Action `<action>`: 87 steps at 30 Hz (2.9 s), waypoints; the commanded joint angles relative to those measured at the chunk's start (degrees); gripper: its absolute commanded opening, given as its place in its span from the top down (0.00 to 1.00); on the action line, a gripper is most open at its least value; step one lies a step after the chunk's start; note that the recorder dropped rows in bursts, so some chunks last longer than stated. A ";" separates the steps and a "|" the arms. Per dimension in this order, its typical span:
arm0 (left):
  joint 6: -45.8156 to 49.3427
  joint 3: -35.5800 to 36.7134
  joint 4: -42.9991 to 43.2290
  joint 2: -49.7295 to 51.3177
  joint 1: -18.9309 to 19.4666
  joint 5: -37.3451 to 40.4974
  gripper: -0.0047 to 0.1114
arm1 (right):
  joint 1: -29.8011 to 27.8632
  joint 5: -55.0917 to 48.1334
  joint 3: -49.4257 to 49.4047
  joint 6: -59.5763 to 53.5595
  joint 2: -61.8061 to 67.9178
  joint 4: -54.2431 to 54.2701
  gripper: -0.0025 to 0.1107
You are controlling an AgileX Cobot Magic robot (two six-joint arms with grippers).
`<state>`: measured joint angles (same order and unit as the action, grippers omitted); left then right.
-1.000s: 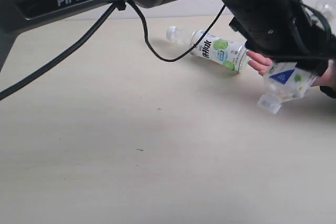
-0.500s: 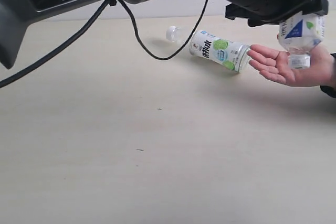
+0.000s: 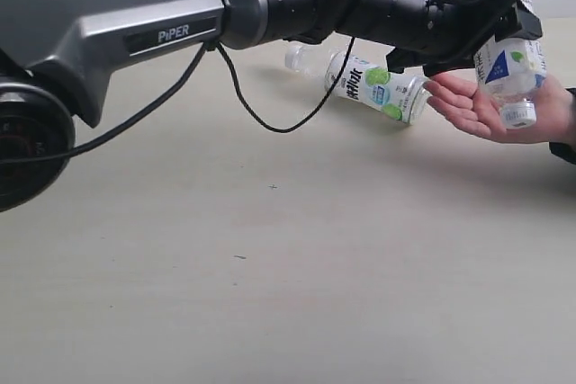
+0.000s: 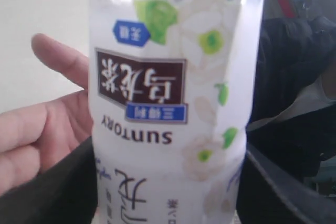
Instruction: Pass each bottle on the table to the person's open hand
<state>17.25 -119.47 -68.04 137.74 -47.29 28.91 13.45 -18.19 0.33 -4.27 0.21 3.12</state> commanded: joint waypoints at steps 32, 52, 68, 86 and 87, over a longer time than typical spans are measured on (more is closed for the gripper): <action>3.56 -4.51 -1.12 5.94 -0.01 2.69 0.26 | 0.26 0.54 -0.33 -0.14 -0.21 -0.17 0.98; 4.70 -4.51 -0.65 4.39 3.58 14.89 0.26 | 0.26 0.54 -0.33 -0.14 -0.21 -0.17 0.98; 13.19 -4.51 7.32 -3.83 10.19 36.36 0.30 | 0.26 0.54 -0.33 -0.14 -0.21 -0.05 0.98; 23.20 5.36 10.10 -7.87 11.68 40.79 0.96 | 0.26 0.54 -0.33 -0.14 -0.21 -0.21 0.98; 24.07 7.70 10.09 -8.81 11.68 39.62 0.96 | 0.26 0.54 -0.33 -0.14 -0.21 0.01 0.98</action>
<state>38.43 -116.47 -57.25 131.48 -35.59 69.59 13.45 -18.19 0.33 -4.23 0.21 3.12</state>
